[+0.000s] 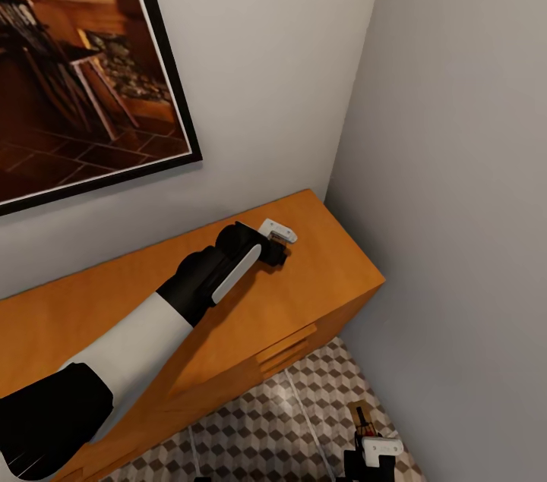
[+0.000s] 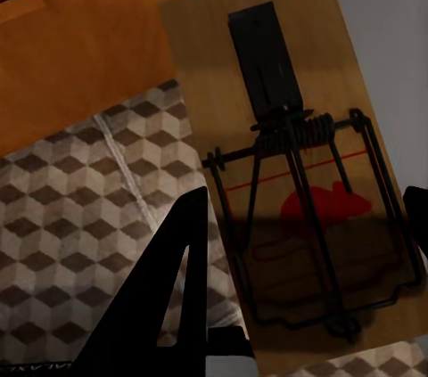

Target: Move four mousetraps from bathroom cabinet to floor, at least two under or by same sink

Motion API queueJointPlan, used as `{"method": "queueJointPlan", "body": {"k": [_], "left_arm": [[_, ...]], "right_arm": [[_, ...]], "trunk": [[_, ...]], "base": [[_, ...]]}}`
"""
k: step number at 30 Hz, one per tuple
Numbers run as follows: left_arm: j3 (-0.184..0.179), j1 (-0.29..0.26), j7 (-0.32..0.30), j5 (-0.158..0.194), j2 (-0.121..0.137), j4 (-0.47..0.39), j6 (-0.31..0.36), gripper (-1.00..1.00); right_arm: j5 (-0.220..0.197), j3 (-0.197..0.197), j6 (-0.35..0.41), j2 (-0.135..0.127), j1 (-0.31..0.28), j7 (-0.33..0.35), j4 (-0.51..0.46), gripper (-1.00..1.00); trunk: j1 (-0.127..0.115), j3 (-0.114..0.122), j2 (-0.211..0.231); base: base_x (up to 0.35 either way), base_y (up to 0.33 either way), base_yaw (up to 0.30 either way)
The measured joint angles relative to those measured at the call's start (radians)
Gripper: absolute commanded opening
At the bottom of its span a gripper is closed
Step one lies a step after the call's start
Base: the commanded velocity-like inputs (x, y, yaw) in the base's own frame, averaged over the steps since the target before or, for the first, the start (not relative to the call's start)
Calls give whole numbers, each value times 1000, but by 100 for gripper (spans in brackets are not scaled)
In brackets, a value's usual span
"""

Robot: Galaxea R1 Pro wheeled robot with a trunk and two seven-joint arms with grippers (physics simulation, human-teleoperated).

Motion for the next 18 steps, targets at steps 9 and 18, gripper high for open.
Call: {"method": "queueJointPlan", "body": {"k": [9, 18], "left_arm": [[4, 0, 2, 0, 1, -59, 2, -100], [9, 0, 3, 0, 2, -172, 5, -100]], "right_arm": [[0, 0, 0, 1, 1, 0, 0, -100], [0, 0, 0, 0, 1, 0, 0, -100]], "trunk": [[0, 0, 0], [0, 0, 0]], "base": [[0, 0, 0], [0, 0, 0]]}}
